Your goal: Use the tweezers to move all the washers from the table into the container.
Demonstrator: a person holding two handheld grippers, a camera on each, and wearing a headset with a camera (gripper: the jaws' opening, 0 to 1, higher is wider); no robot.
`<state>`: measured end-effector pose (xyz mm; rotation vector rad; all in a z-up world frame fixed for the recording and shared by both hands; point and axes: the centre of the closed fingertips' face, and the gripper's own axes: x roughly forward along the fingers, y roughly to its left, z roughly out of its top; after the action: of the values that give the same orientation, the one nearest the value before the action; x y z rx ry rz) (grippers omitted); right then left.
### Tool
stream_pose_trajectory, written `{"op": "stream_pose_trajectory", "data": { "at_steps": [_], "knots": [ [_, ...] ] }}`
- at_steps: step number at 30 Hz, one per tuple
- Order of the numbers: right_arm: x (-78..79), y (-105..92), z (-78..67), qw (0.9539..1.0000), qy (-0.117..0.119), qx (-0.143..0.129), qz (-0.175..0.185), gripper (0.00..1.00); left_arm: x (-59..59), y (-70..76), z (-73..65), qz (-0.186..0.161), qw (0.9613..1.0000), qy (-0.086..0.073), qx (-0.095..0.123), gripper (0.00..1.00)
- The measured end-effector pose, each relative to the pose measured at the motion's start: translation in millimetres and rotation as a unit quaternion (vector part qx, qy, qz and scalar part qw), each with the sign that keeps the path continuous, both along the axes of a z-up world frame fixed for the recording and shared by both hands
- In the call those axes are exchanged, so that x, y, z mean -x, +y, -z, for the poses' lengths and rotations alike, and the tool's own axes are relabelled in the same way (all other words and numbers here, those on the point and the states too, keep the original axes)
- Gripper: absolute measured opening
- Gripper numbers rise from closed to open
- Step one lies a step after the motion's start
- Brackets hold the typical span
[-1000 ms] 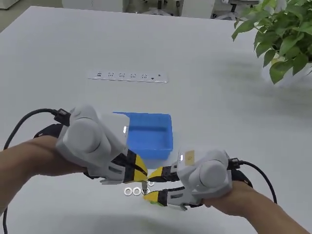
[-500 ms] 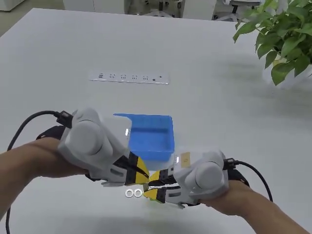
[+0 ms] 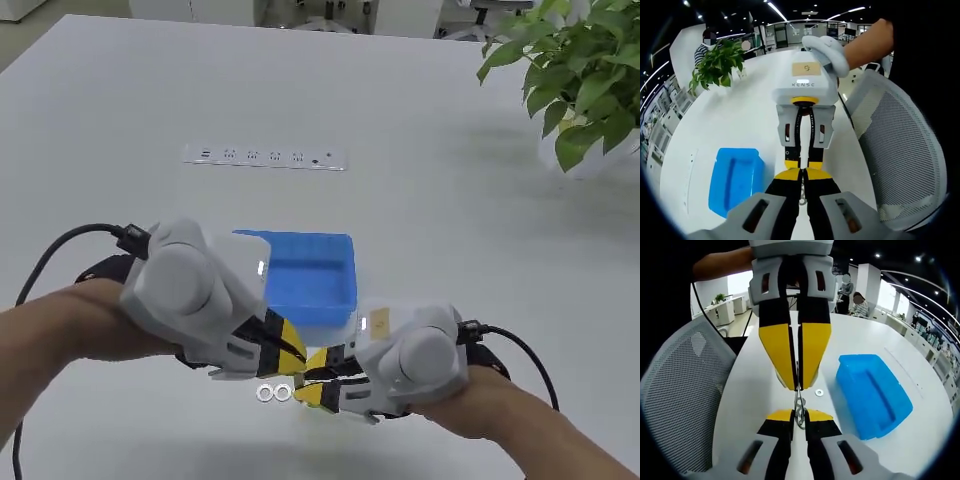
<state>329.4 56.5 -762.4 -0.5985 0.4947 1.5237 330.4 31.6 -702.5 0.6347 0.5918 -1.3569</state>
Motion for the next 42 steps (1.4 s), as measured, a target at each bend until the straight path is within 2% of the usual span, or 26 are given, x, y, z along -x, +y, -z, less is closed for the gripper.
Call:
{"op": "stream_pose_trajectory", "data": {
  "at_steps": [17, 22, 26, 32, 35, 37, 42],
  "knots": [
    [1.3, -1.2, 0.0, 1.0000, 0.002, 0.002, 0.004, 0.10, 2.5, 1.3, 1.8, 0.002, 1.0000, -0.004, -0.005, 0.08],
    [1.0, -1.9, -0.5, 1.0000, 0.002, 0.002, 0.005, 0.10, 2.3, 1.7, -0.3, -0.007, 0.9999, -0.002, 0.007, 0.12],
    [0.8, -1.8, -2.0, 1.0000, 0.002, 0.000, 0.005, 0.10, 1.7, 3.3, -1.2, -0.014, 0.9998, -0.002, 0.015, 0.19],
    [0.8, -1.6, -6.4, 1.0000, 0.001, -0.002, 0.005, 0.10, -1.9, 7.5, -4.8, -0.040, 0.9985, -0.001, 0.038, 0.31],
    [0.5, -1.7, -9.7, 1.0000, 0.001, -0.004, 0.005, 0.10, -2.2, 12.2, -4.4, -0.056, 0.9974, 0.007, 0.045, 0.39],
    [0.2, -2.0, -12.3, 1.0000, 0.001, -0.005, 0.005, 0.10, -2.4, 15.6, -4.8, -0.066, 0.9965, 0.005, 0.051, 0.44],
    [-0.8, -0.9, -21.7, 1.0000, -0.001, -0.009, 0.003, 0.10, -3.7, 23.7, -8.6, -0.101, 0.9919, 0.011, 0.077, 0.52]
  ]
}}
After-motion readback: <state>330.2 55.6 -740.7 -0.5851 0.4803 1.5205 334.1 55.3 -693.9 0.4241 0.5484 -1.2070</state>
